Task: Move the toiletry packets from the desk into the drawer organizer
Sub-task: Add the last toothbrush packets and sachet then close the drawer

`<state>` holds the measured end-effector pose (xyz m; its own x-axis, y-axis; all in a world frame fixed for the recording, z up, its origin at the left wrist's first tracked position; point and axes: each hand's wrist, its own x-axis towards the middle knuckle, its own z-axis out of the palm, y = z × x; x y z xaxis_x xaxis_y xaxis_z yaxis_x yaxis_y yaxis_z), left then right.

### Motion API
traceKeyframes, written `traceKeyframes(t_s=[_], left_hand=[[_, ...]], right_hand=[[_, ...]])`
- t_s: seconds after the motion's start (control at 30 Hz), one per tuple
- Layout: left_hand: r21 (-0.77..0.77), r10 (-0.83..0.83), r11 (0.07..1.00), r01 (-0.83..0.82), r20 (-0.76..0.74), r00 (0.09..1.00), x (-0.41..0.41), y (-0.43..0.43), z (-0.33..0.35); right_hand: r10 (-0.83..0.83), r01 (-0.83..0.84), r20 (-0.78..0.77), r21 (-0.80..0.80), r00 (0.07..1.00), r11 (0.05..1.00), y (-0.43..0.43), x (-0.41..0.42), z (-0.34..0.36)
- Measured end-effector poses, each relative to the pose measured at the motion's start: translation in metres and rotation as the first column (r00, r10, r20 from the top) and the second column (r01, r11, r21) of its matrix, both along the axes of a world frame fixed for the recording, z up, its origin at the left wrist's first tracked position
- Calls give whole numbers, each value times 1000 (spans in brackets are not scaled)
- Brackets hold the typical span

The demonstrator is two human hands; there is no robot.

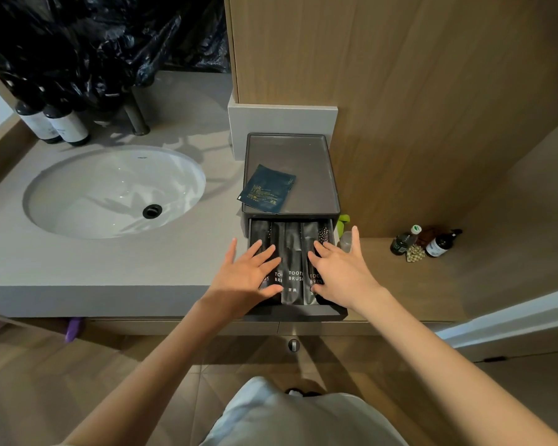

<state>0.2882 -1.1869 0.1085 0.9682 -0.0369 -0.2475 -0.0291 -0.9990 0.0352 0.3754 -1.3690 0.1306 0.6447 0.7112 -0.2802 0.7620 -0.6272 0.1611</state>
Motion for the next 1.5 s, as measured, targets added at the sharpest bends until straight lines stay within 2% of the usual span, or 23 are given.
traceKeyframes(t_s=[0.27, 0.37, 0.43, 0.53, 0.67, 0.83, 1.1, 1.27, 1.33, 1.37, 1.43, 1.5], left_hand=[[-72, 5, 997, -1, 58, 998, -2, 7, -6], [-114, -47, 991, 71, 201, 978, -6, 10, -12], [-69, -91, 991, 114, 280, 956, -11, 10, -15], [-95, -51, 992, 88, 337, 940, -14, 9, -12], [-124, 21, 992, 21, 327, 945, -19, 10, -12], [-116, 55, 993, -22, 292, 955, -21, 10, -10], [-57, -11, 998, 23, 217, 976, -23, 11, -11], [-81, -26, 996, 45, 226, 974, -21, 11, -9], [-119, -20, 992, 52, 252, 967, -22, 11, -10], [-146, -10, 988, 52, 270, 963, -22, 11, -10], [-234, 37, 972, 33, 287, 957, -22, 13, -9], [-395, 137, 919, -16, 280, 950, -22, 13, -2]], right_hand=[[16, -17, -64, -25, 998, 1000, 3, 6, 6], [5, -5, -96, -4, 995, 1000, 7, 11, 13], [-7, 20, -109, 112, 994, 993, 12, 18, 20], [9, 15, -73, 326, 997, 945, 29, 32, 29], [53, 14, -152, 412, 987, 911, 67, 55, 32], [53, 19, -219, 317, 974, 948, 101, 74, 10], [111, -98, -15, 375, 994, 922, 95, 79, 3], [154, -132, -17, 431, 988, 893, 81, 76, 11], [101, -58, -42, 582, 994, 811, 73, 75, 19], [40, 23, -75, 693, 996, 721, 69, 74, 26], [-73, 258, -253, 852, 965, 456, 60, 73, 41], [-82, 506, -502, 833, 861, 222, 49, 73, 54]])
